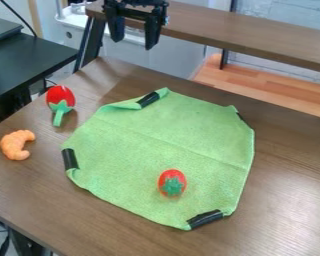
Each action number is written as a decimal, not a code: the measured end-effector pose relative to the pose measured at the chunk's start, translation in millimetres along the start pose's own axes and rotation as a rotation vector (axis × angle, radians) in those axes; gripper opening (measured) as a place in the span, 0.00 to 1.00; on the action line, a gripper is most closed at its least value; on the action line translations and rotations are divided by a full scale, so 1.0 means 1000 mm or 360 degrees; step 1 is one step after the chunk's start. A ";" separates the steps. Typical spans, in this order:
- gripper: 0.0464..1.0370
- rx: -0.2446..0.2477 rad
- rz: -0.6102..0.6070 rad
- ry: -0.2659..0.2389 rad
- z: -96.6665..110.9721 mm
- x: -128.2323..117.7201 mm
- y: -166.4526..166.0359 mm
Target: Put the strawberry into the left of the table
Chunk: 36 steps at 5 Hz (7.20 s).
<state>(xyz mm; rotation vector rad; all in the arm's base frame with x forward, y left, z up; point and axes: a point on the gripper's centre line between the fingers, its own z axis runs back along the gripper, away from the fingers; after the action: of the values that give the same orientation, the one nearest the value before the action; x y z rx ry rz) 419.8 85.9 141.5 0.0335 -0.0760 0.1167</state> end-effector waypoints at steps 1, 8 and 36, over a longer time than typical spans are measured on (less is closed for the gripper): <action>0.96 -0.0025 0.0020 0.0077 -0.020 -0.003 -0.003; 0.96 0.0027 0.0829 0.0020 -0.080 -0.104 -0.128; 0.69 0.0100 -0.0060 0.0331 -0.106 -0.101 -0.225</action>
<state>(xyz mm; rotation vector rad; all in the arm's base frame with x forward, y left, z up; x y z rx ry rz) 353.7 -145.1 21.6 0.0852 0.1362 0.0845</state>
